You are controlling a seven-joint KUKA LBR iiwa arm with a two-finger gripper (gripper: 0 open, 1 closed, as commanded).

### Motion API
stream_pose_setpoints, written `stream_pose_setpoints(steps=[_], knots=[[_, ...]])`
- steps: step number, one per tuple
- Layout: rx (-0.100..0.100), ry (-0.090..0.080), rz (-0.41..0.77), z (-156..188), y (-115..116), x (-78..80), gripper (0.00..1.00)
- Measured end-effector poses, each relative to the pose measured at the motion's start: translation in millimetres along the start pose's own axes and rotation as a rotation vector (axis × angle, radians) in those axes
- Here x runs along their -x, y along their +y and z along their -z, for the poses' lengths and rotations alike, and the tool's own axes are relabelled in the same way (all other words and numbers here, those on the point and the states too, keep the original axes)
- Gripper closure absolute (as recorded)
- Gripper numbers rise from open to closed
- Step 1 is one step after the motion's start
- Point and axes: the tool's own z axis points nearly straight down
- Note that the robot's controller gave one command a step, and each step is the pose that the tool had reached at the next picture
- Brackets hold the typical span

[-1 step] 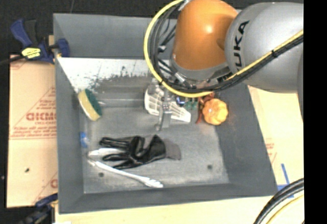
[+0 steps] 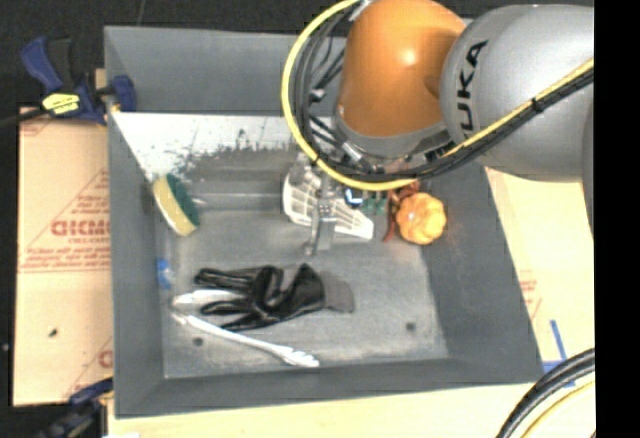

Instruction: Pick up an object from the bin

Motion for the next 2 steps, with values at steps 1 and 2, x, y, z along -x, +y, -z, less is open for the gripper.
stream_pose_setpoints(steps=[1,2], knots=[[0.001,-0.009,0.005,60,-3,-16.9,0.0],[0.001,-0.008,-0.009,148,0,-4.9,0.0]])
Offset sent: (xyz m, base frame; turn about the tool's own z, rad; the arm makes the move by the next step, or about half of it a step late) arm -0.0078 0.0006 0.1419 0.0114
